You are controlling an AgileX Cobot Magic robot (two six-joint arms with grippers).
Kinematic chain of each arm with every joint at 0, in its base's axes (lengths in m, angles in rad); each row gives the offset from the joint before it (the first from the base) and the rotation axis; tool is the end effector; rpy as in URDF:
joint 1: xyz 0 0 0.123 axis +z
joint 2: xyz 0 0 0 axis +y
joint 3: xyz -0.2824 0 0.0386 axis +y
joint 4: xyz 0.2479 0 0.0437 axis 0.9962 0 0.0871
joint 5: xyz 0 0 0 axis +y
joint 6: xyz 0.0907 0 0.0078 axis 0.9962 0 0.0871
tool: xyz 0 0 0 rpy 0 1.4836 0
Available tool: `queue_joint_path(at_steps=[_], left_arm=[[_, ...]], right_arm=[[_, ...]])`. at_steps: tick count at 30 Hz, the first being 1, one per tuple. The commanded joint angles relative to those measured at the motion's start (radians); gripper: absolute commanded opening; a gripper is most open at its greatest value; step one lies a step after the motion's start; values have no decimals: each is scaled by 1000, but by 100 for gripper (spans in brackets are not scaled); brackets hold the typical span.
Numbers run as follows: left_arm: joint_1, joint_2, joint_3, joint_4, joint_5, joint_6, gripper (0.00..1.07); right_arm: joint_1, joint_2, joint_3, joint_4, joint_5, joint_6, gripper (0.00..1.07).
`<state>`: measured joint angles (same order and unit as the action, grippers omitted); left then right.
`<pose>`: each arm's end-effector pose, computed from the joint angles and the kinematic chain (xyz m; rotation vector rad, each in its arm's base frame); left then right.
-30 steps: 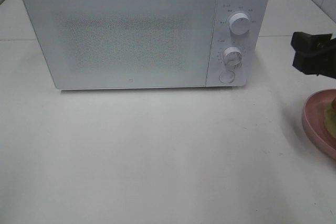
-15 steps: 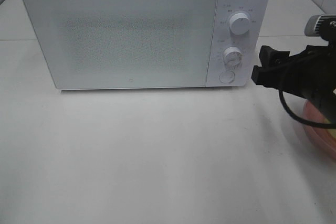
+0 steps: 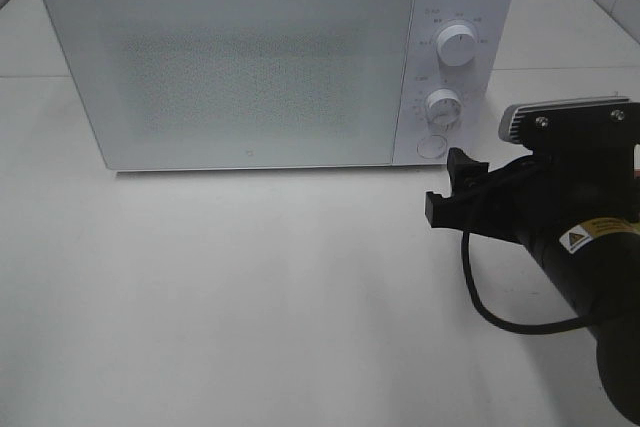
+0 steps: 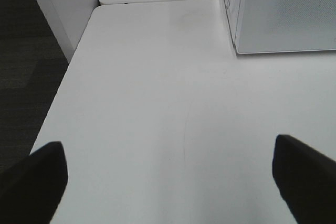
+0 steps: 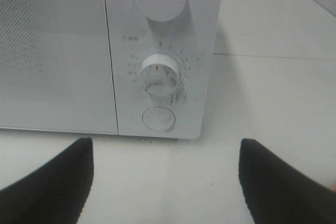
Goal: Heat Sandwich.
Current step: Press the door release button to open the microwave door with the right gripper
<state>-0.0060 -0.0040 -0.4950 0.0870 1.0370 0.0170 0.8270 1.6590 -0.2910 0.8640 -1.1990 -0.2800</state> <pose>-0.0040 0.0068 0.2779 0.0205 2.0202 0.1107 0.1952 0.1170 0.1508 -0.0708 1.7455 -0.0245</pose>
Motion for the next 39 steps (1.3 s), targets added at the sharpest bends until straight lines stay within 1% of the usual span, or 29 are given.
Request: queue_joint_path(at_steps=[1,7,14,16,18,19,20,21,22,23,24,26,27,28,29,30,31,32,33,34,37,39], left_arm=[[7,-28,2,-1,-17,-4,104],[7,-28,2,-1,-17,-4,104],[7,-28,2,-1,-17,-4,104],[7,-28,2,-1,-17,-4,104],[7,-28,2,-1,-17,-4,104],[7,-28,2,-1,-17,-4,104],[7,-28,2,-1,-17,-4,104],[7,-28,2,-1,-17,-4,104],[7,-28,2,-1,-17,-4,104],[7,-28,2,-1,-17,-4,104],[7,-28,2,-1,-17,-4,104],[7,-28,2,-1,-17,-4,104],[7,-28,2,-1,-17,-4,104],[7,-28,2,-1,-17,-4,104],[7,-28,2,-1,-17,-4,104],[7,-28,2,-1,-17,-4,104],[7,-28,2,-1,-17,-4,104],[7,-28,2,-1,-17,-4,104],[7,-28,2,-1,-17,-4,104],[7,-28,2,-1,-17,-4,104],[7,-28,2,-1,-17,-4,104],[7,-28,2,-1,-17,-4,104]], right_arm=[[28,33,1,40,-78,18,75],[38,74,0,40,-79,45,75],[38,75,0,39,-98,63,75],[38,75,0,39,-98,101,75],[38,75,0,39,-96,216,75],[38,75,0,39,-96,216,75],[38,75,0,39,-96,263,75],[38,75,0,39,-96,327,75],[38,75,0,39,-92,456,75],[38,75,0,39,-91,508,75],[38,75,0,39,-91,508,75],[38,75,0,38,-77,641,75],[38,75,0,36,-60,772,75],[38,75,0,36,-55,849,75],[38,75,0,36,-55,849,75],[38,75,0,35,-47,925,75],[38,75,0,35,-39,1056,75],[38,75,0,35,-39,1121,75],[38,75,0,35,-39,1170,75],[38,75,0,35,-39,1170,75],[38,75,0,35,-40,1386,75],[38,75,0,35,-40,1426,75]])
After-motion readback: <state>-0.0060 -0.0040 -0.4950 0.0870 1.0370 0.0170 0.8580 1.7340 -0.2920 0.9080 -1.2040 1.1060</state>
